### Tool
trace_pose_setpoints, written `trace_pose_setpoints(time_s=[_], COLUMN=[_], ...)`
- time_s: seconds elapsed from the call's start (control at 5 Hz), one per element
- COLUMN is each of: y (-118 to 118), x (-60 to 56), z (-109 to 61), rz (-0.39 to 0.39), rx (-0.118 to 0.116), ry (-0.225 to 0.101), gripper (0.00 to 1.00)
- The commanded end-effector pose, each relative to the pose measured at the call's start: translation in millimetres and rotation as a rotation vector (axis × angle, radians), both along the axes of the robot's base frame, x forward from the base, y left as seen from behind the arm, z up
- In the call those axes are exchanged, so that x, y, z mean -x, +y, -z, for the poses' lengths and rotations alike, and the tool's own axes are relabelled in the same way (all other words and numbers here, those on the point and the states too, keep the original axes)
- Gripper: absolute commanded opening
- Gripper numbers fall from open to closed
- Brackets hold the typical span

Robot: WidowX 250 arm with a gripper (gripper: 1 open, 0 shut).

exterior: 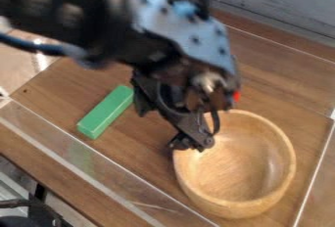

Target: Remove the green block from the brown bowl and put it on the table

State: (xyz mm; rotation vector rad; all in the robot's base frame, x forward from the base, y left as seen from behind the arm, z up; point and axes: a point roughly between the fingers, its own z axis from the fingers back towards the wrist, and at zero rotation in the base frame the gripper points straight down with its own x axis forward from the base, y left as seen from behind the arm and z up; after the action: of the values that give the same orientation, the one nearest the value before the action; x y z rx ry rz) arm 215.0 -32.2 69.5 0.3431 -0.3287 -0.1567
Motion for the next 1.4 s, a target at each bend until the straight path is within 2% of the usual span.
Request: trace_pose_setpoints(time_s=[0.0, 0.2, 0.4, 0.6, 0.8, 1.0, 1.2], y=[-13, -7, -16, -18, -9, -1, -5], x=[-6.6, -14.5, -26.0, -33.4, -41.2, -44.1, -36.4], z=[12.4, -4.2, -16.4, -38.0, -56.7, -64.4, -61.5], rz=[0.032, 0.097, 0.189, 0.316, 0.464, 0.468, 0.422], rx=[0.020, -0.034, -0.081, -0.129, -0.164, -0.208, -0.233], ry=[-0.015, 0.007, 0.013, 0.020, 0.007, 0.008, 0.034], gripper=[1.00, 0.00, 0.00, 0.00, 0.00, 0.00, 0.00])
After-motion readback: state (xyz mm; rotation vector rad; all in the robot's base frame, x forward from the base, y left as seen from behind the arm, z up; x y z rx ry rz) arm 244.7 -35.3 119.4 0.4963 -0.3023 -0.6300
